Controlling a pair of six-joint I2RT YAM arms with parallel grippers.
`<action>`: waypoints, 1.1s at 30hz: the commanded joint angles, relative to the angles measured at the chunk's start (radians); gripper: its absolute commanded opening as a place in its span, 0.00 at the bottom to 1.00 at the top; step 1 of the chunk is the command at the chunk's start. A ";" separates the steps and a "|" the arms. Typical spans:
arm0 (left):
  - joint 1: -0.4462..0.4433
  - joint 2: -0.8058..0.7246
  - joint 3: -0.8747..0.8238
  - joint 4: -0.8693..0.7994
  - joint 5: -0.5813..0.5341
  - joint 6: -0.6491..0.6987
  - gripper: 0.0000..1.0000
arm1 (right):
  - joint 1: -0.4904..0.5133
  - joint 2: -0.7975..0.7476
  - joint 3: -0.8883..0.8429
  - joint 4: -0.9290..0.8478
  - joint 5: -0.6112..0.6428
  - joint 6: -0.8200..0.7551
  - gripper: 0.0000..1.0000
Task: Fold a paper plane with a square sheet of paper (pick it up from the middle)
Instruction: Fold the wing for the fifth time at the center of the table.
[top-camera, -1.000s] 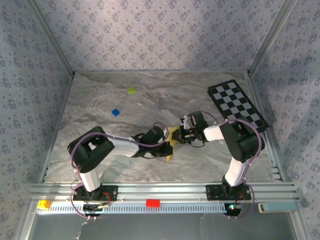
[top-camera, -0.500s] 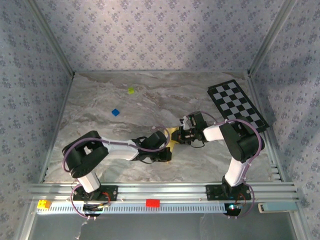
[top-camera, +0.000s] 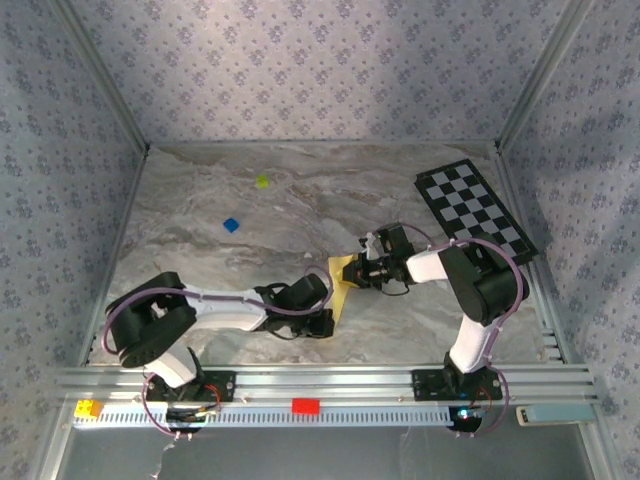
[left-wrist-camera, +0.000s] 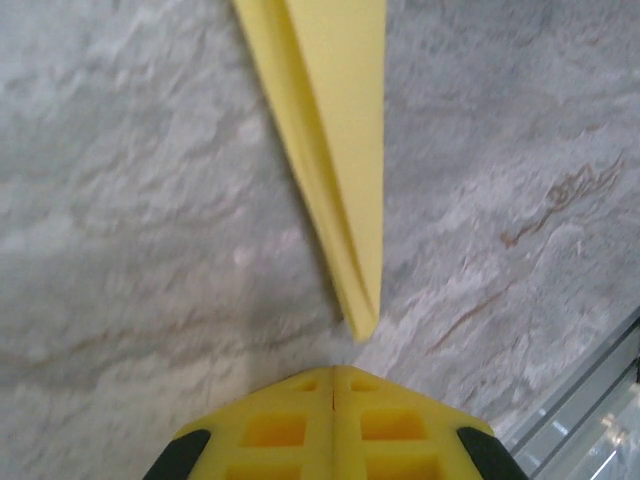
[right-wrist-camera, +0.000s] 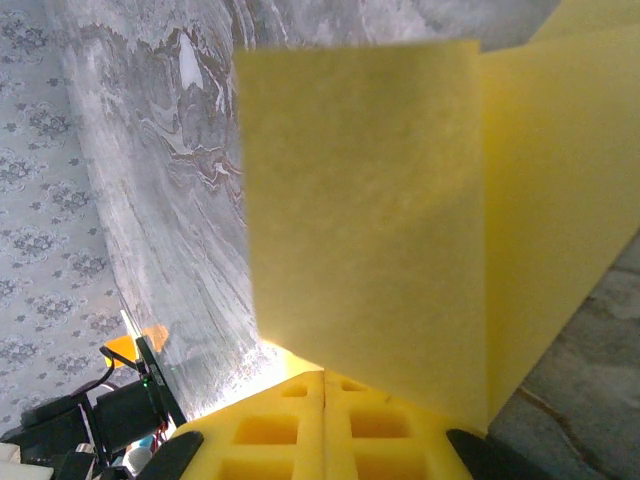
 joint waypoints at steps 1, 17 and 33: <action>0.006 -0.079 0.000 -0.029 0.004 0.020 0.05 | -0.007 0.038 -0.015 -0.078 0.115 -0.018 0.06; 0.178 0.104 0.183 0.125 0.067 0.024 0.07 | 0.005 0.049 -0.009 -0.056 0.110 0.007 0.06; 0.177 0.233 0.172 0.081 -0.034 -0.003 0.02 | -0.004 0.025 -0.019 -0.048 0.097 0.012 0.07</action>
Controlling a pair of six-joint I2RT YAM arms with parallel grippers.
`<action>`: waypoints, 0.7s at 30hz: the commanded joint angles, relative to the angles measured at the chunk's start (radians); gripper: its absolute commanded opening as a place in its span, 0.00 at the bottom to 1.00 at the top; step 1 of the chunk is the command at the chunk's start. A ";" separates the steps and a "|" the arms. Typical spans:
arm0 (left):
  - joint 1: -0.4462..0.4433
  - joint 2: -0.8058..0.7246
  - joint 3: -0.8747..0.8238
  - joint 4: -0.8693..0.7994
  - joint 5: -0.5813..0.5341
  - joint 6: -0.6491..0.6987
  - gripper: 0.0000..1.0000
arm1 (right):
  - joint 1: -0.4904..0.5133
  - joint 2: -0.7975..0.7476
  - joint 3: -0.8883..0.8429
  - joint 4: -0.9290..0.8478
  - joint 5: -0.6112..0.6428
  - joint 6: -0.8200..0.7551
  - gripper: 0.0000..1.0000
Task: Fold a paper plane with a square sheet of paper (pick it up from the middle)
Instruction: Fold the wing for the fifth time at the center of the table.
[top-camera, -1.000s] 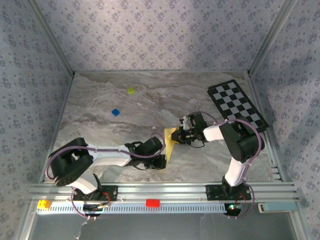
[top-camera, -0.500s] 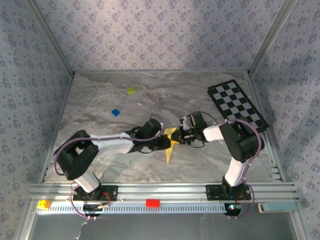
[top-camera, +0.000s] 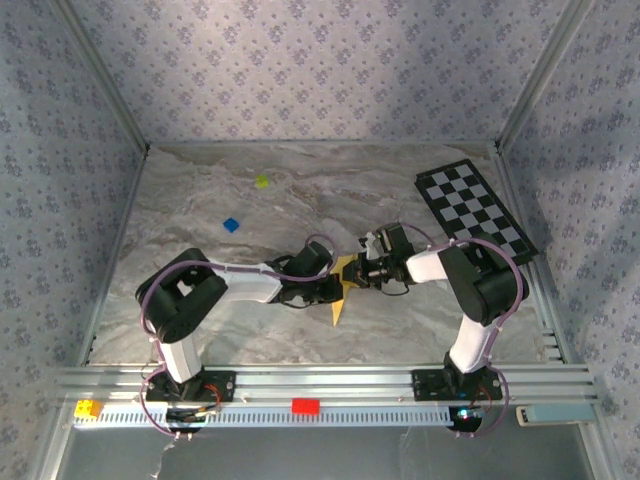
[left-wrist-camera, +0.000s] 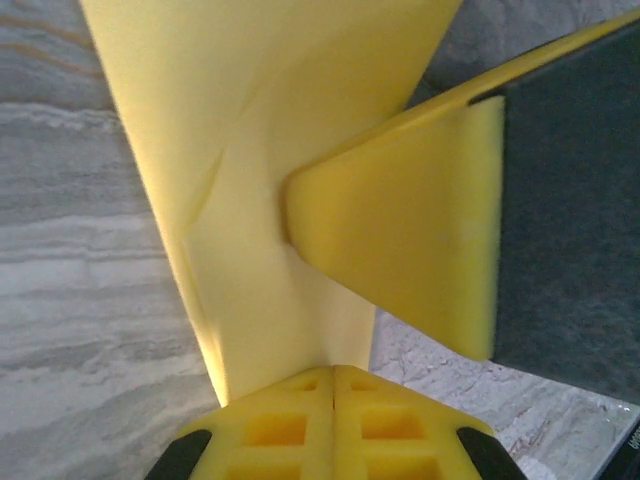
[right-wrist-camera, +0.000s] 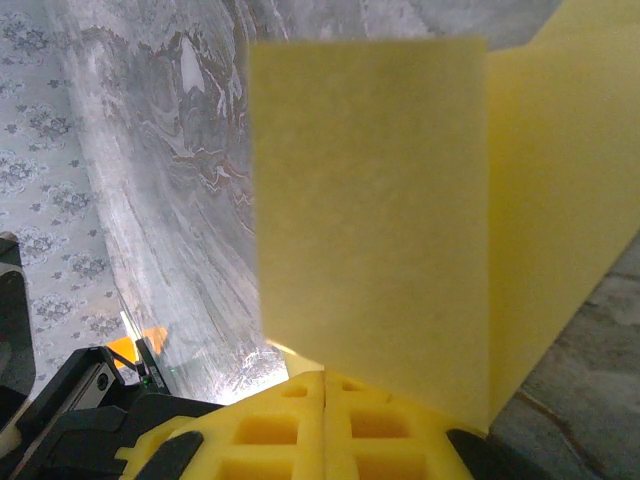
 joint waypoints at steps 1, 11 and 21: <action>-0.003 0.010 -0.032 -0.051 -0.052 -0.012 0.01 | -0.009 0.016 -0.015 -0.059 0.089 0.007 0.07; -0.025 0.022 -0.157 -0.056 0.003 0.050 0.00 | -0.059 -0.179 0.068 -0.247 0.112 -0.081 0.09; -0.026 0.018 -0.148 -0.090 0.041 0.106 0.00 | -0.001 -0.169 0.015 -0.183 0.076 -0.084 0.09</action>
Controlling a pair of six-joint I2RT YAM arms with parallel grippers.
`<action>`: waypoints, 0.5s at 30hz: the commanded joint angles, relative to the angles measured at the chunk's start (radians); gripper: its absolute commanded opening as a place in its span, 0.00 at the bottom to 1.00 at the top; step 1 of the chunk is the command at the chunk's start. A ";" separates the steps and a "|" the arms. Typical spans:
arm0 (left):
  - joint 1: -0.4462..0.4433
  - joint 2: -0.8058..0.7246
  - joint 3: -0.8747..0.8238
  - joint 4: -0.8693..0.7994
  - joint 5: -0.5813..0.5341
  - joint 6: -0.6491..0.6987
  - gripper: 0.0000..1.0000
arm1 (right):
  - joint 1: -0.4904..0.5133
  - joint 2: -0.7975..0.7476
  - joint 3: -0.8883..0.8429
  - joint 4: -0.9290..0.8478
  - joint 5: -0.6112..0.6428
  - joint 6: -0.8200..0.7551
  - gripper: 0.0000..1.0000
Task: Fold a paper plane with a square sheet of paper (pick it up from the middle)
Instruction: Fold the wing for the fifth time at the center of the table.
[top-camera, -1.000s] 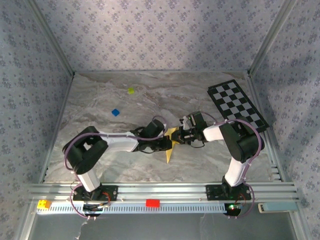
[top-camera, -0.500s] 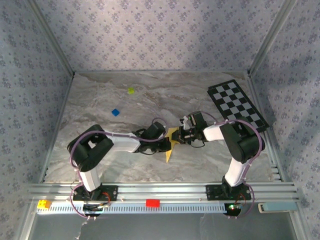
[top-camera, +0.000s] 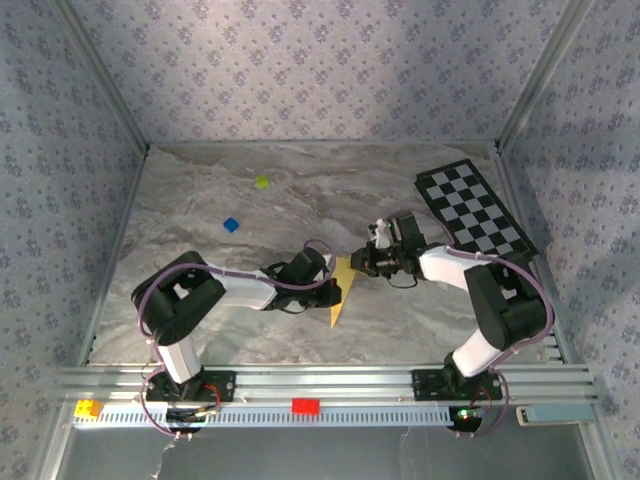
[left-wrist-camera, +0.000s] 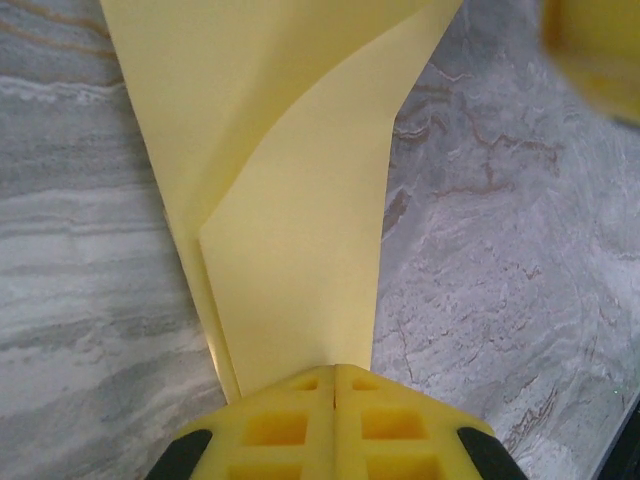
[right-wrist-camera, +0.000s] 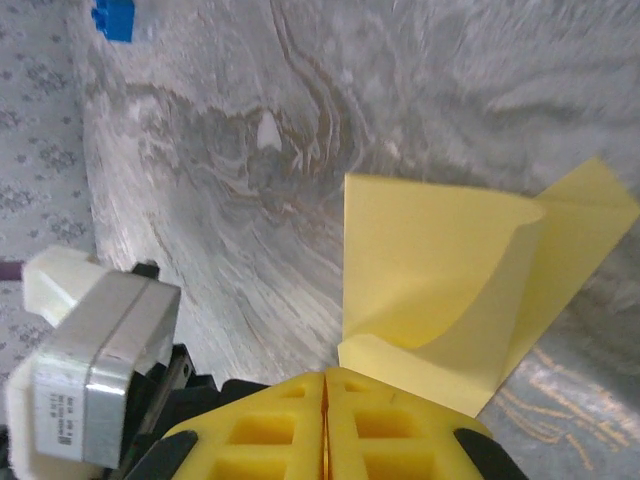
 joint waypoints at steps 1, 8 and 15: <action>-0.018 0.040 -0.050 -0.217 0.022 0.044 0.00 | 0.033 0.029 -0.015 0.007 -0.012 -0.020 0.09; -0.018 0.038 -0.050 -0.228 0.018 0.044 0.00 | 0.057 0.084 -0.007 0.010 0.028 -0.037 0.08; -0.018 0.038 -0.048 -0.244 0.018 0.047 0.00 | 0.003 0.174 0.006 0.058 0.035 -0.036 0.08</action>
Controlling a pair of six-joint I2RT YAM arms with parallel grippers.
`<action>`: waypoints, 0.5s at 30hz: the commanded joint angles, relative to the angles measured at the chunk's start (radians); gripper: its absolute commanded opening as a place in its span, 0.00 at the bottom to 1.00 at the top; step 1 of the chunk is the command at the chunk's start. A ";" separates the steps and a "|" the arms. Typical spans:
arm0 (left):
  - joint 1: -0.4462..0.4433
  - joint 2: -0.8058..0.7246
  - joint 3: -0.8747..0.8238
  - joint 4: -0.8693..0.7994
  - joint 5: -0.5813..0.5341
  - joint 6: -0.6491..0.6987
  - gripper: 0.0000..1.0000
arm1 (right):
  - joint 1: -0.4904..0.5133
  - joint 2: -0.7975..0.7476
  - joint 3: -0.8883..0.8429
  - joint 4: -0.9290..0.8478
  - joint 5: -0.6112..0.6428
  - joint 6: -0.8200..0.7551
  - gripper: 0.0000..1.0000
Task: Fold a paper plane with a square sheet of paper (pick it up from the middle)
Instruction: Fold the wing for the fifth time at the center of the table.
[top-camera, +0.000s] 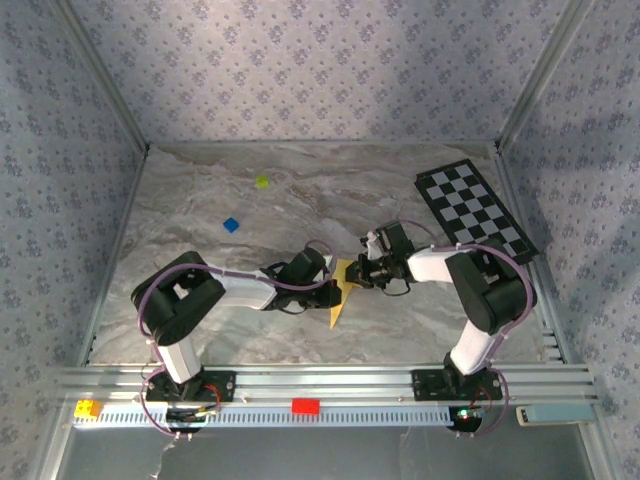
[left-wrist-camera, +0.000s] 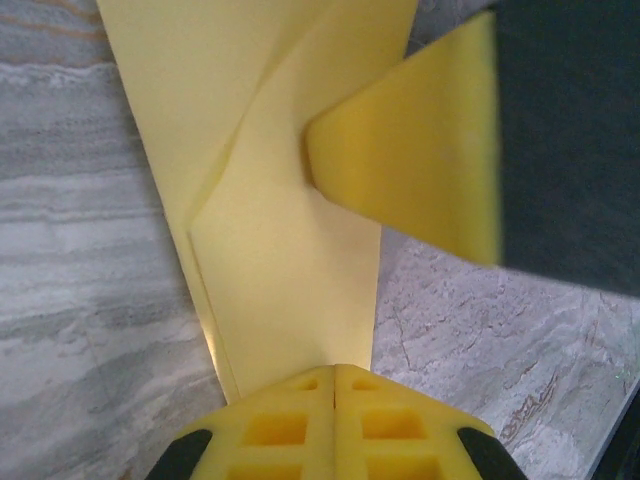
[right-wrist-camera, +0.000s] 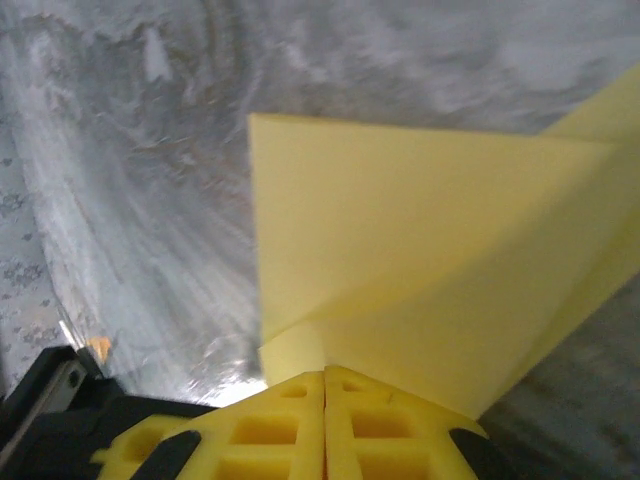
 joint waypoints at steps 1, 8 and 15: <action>-0.018 0.038 -0.049 -0.239 0.001 0.030 0.00 | -0.037 0.048 0.016 0.034 0.017 -0.016 0.08; -0.019 0.050 -0.051 -0.243 -0.001 0.032 0.00 | -0.098 0.104 0.069 0.022 0.012 -0.012 0.08; -0.019 0.053 -0.055 -0.245 -0.001 0.026 0.00 | -0.140 0.126 0.125 -0.041 0.052 -0.018 0.09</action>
